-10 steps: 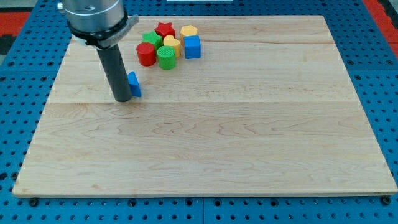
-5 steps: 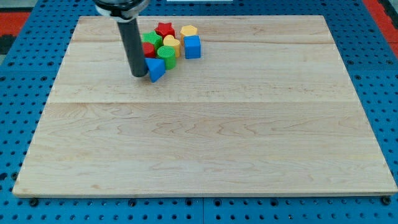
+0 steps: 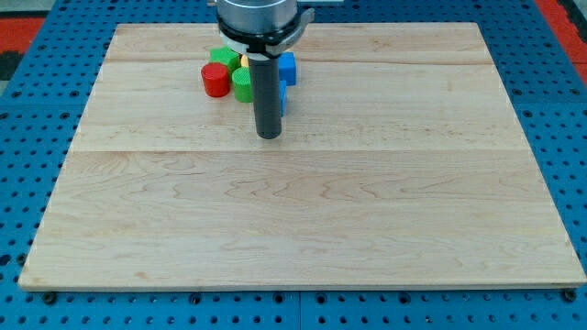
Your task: Push the blue triangle into the blue cube
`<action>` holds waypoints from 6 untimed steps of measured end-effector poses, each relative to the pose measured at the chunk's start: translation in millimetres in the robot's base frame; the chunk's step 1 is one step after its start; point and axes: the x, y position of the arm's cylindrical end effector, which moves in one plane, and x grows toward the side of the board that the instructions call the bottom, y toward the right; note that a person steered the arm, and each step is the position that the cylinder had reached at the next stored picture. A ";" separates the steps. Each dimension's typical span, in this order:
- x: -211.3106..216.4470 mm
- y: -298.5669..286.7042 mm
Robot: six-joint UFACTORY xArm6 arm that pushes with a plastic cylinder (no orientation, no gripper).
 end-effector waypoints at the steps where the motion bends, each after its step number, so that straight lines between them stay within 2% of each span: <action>1: -27.1 0.1; 2: -60.6 0.8; 3: -71.3 1.1; 6: -52.2 33.3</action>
